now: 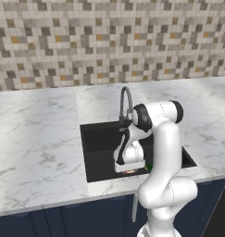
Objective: Pick up the bar soap and sponge from the sink, and place them back in the cabinet, and close the cabinet doors.
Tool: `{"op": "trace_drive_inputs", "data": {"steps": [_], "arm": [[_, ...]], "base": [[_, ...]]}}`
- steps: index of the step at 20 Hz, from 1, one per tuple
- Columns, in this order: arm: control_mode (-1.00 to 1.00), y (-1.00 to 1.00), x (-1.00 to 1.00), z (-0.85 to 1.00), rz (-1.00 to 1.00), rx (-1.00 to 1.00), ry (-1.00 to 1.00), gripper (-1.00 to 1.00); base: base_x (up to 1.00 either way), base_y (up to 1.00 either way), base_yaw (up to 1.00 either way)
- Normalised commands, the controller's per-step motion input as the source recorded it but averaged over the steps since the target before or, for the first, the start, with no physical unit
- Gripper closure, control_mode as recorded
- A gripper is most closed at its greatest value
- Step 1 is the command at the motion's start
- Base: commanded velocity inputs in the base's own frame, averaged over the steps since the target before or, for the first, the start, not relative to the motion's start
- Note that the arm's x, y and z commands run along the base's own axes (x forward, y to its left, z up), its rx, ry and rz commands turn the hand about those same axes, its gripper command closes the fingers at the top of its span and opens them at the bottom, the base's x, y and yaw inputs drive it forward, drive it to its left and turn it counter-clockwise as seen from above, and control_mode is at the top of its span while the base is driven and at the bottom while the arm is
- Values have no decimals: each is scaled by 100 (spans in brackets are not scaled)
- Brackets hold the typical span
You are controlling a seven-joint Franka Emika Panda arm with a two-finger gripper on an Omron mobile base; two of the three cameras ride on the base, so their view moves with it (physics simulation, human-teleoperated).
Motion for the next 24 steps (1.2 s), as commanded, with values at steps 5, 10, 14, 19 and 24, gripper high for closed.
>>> {"op": "trace_drive_inputs", "data": {"steps": [5, 10, 14, 19, 24], "arm": [[-100, 0, 0, 0, 0, 0, 0, 100], [-100, 0, 0, 0, 0, 0, 0, 100], [-100, 0, 0, 0, 0, 0, 0, 100], [-100, -1, 2, 2, 0, 0, 0, 100], [-100, 0, 0, 46, 0, 0, -6, 100]], "base": [[0, 0, 0], [0, 0, 0], [0, 0, 0], [0, 0, 0], [0, 0, 0]]}}
